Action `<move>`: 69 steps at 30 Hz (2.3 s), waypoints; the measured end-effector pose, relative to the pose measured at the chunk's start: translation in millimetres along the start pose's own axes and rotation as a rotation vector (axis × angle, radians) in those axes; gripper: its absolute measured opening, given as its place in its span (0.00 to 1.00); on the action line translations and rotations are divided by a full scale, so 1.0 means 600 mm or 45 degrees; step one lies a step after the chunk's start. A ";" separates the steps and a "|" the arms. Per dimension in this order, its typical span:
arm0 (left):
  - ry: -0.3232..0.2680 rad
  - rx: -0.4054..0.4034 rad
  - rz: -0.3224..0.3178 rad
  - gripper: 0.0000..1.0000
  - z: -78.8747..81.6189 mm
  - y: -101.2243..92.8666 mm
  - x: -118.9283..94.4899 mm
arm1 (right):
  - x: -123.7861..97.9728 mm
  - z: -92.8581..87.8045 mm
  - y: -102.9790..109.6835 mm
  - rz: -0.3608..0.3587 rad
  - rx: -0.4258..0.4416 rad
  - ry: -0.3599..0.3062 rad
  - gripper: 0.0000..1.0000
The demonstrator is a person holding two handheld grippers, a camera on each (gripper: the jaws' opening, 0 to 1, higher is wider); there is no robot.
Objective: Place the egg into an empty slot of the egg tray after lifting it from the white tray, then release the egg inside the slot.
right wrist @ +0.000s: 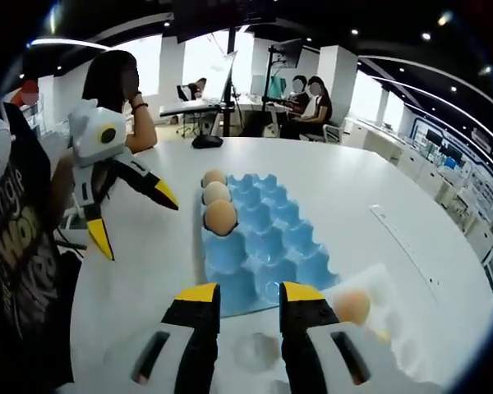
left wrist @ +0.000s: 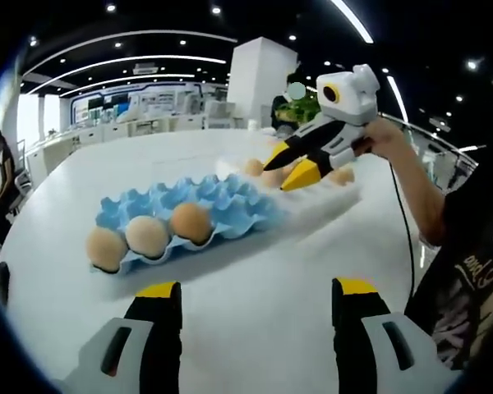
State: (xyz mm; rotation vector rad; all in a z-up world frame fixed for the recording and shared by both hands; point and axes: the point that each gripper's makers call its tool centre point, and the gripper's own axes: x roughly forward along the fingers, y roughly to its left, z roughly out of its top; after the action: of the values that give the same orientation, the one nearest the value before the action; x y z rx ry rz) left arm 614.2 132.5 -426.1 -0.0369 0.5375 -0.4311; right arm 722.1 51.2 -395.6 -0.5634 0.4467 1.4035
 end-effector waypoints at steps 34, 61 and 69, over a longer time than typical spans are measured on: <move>0.023 0.088 -0.049 0.77 0.019 -0.028 0.013 | -0.102 -0.108 -0.005 -0.173 0.139 0.066 0.29; 0.020 0.120 -0.077 0.79 0.032 -0.047 0.021 | -0.155 -0.158 -0.040 -0.283 0.213 0.098 0.29; 0.026 0.124 -0.096 0.79 0.030 -0.058 0.028 | -0.175 -0.172 -0.045 -0.316 0.235 0.095 0.29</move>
State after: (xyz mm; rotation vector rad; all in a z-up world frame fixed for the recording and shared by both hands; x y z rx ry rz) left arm 622.9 92.7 -413.8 0.0410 0.5361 -0.5314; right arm 740.1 -96.7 -411.2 -0.5030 0.5408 1.0948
